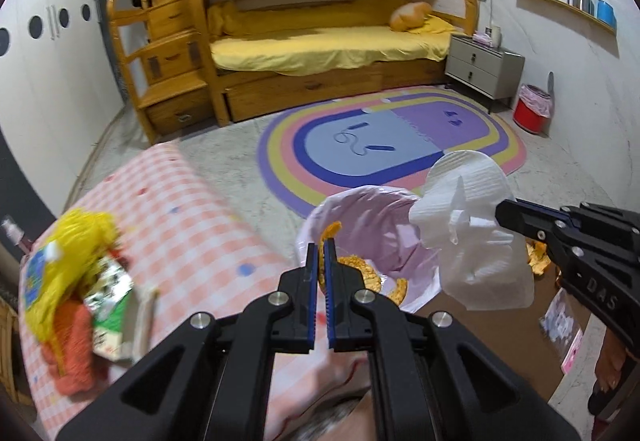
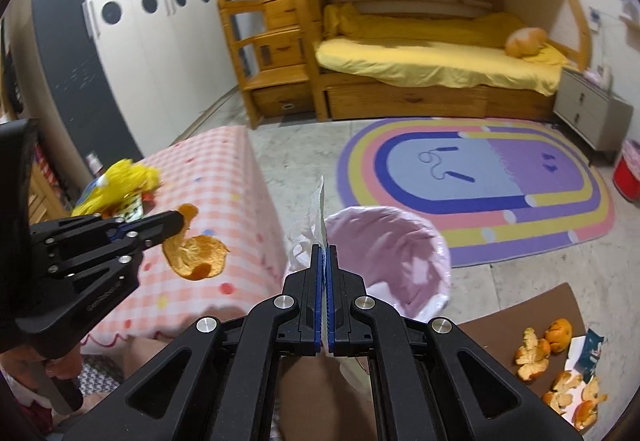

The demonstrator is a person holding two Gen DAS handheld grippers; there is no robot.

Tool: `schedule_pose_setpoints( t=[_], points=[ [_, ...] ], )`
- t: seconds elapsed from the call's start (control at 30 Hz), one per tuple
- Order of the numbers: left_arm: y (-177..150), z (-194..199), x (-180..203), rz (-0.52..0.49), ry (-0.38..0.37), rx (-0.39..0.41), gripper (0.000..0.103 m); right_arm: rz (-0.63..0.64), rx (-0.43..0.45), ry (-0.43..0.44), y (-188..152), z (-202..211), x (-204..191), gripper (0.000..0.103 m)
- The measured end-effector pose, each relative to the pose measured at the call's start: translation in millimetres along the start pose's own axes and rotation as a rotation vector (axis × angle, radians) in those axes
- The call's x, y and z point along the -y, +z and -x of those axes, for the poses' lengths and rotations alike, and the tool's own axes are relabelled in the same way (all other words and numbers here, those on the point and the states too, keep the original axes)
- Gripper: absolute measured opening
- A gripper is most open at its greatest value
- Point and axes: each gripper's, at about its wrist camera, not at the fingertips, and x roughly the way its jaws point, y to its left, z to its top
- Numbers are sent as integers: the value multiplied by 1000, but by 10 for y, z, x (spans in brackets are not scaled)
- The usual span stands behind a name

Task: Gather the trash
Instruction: 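Carry the wrapper and orange peel over the pink bin and open both tools, then move both open tools back to the pile on the table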

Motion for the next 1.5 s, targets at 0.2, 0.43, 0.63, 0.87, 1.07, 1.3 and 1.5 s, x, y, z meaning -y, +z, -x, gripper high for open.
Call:
schedule_pose_setpoints(
  t=[0.2,0.43,0.63,0.87,1.07,1.3,1.5],
  points=[
    [281,-452,160,-3,-45,-34,2,-58,14,-9,136,-180,305,1],
    [503,-692,88,21,-58,-45,29,-99,6,-15,288,-514,485,3],
    [467,-603,-67,76,-33,-36,63,-142,-33,-16,328,-754,561,20],
    [197,-261,-334,134,59,-19,69,-146,6,36,268,-395,444,27],
    [-102,157,-470,137,128,-13,69,18,51,20,77,-58,-9,27],
    [-445,591,-693,187,169,3,69,111,6,51,-116,39,-503,27],
    [-781,939,-999,251,260,26,74,212,13,114,-167,156,-993,40]
  ],
)
